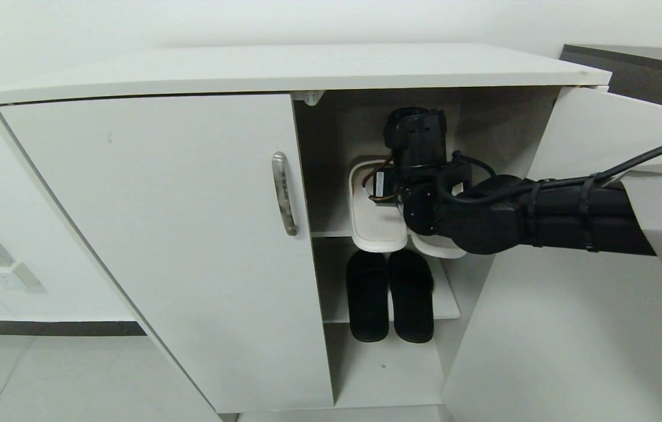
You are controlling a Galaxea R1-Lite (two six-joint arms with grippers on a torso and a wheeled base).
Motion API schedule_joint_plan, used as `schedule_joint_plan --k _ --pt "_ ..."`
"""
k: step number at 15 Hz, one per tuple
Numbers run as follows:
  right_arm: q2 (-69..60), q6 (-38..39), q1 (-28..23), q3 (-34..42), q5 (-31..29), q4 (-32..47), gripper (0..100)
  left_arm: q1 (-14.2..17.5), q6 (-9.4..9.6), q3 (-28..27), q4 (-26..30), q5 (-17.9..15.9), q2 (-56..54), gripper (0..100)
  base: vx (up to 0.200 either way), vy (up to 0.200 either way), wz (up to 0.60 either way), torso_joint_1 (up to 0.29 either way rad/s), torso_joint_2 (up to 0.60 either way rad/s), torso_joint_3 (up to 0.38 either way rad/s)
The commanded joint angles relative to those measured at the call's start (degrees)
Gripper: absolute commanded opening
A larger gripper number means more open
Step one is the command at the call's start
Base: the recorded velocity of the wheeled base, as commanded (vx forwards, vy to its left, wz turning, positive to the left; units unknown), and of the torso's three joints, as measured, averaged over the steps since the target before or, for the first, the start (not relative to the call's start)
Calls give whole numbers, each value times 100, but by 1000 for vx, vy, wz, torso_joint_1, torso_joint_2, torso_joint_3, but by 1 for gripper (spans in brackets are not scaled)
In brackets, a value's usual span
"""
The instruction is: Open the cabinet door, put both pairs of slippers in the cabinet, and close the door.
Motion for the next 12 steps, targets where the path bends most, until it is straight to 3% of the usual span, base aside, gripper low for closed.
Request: schedule_joint_plan --k 1,12 --pt "175 -40 -102 -225 41 -3 0 1 -1 1 2 1 -1 0 0 0 0 0 0 0" --pt "562 -234 -260 -726 226 111 0 1 -1 1 2 1 -1 0 0 0 0 0 0 0"
